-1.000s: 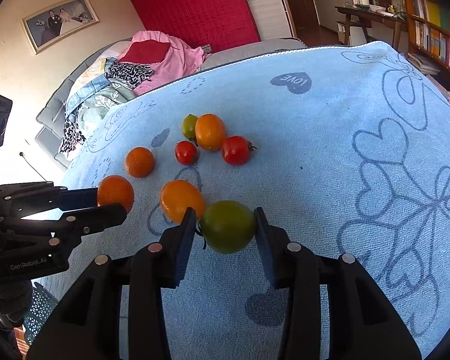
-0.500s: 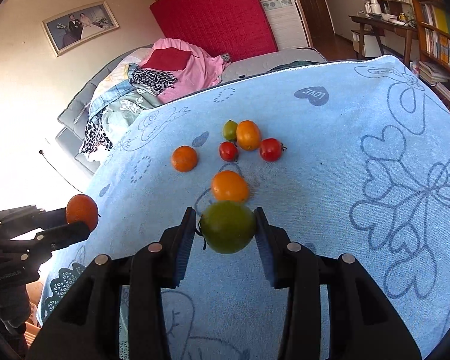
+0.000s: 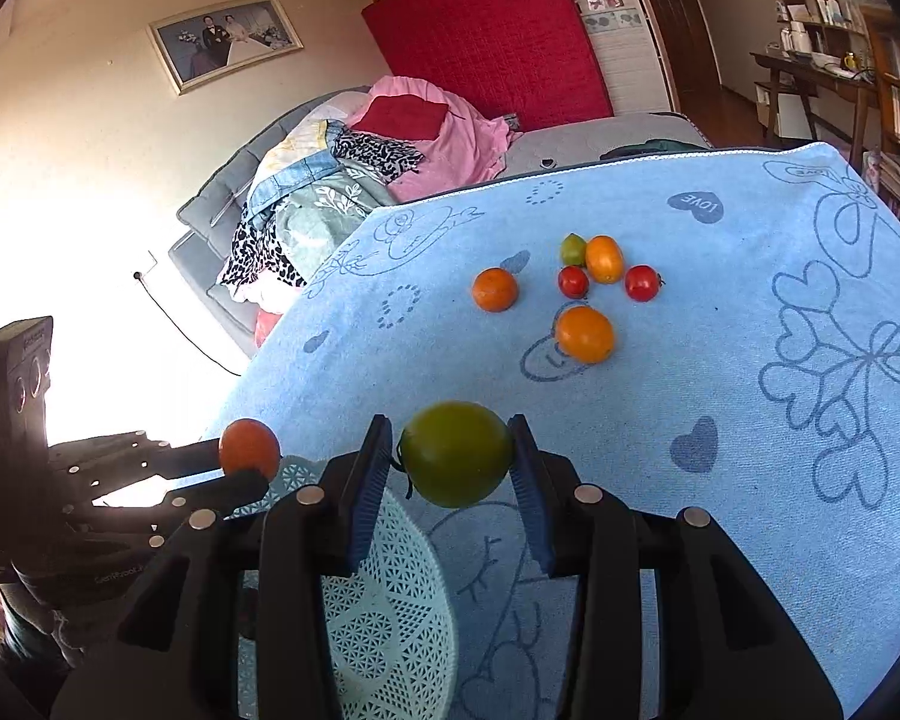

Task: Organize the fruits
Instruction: 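Carry the orange and green tomato to the basket and release both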

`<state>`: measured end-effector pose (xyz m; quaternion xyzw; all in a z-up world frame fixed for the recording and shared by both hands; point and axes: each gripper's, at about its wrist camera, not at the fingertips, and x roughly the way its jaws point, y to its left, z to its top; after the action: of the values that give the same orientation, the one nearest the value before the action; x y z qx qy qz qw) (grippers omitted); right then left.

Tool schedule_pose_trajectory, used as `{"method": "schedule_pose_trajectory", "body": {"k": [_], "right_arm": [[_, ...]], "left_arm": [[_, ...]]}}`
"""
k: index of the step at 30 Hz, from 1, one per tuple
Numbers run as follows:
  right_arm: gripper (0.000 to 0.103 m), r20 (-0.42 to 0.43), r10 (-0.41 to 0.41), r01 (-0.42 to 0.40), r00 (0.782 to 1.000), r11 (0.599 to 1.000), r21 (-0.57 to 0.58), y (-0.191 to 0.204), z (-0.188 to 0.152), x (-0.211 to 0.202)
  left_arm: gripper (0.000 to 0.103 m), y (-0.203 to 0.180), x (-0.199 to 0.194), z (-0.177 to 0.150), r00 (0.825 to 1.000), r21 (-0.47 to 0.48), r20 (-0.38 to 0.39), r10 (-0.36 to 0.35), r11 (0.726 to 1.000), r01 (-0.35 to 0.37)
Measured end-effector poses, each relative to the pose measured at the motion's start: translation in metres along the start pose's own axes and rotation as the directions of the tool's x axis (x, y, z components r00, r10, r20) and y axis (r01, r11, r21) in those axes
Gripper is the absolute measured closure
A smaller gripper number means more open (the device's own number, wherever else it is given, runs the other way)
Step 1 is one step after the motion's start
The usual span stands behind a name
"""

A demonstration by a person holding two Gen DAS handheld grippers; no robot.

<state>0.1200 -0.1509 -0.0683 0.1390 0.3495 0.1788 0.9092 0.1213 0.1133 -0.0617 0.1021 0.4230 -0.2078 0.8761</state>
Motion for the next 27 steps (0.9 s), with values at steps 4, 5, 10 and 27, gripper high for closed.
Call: {"method": "schedule_pose_trajectory", "body": {"k": [4, 5, 10, 27], "right_arm": [[0.062, -0.026, 0.007, -0.007, 1.000, 1.000, -0.015, 0.014, -0.011, 0.002], [0.062, -0.033, 0.008, -0.009, 0.999, 1.000, -0.019, 0.017, -0.014, 0.003], [0.062, -0.061, 0.007, -0.009, 0.998, 0.999, -0.036, 0.031, -0.028, 0.009], [0.048, -0.059, -0.011, 0.010, 0.998, 1.000, -0.030, 0.036, -0.034, 0.010]], "left_arm": [[0.066, 0.001, -0.005, -0.013, 1.000, -0.006, 0.000, -0.010, 1.000, 0.010], [0.066, 0.002, -0.006, -0.017, 1.000, -0.006, 0.001, -0.013, 1.000, 0.013], [0.065, 0.002, -0.010, -0.028, 1.000, -0.011, 0.002, -0.023, 1.000, 0.023], [0.036, 0.015, -0.036, -0.033, 0.996, -0.052, 0.082, 0.015, 0.999, -0.011]]}}
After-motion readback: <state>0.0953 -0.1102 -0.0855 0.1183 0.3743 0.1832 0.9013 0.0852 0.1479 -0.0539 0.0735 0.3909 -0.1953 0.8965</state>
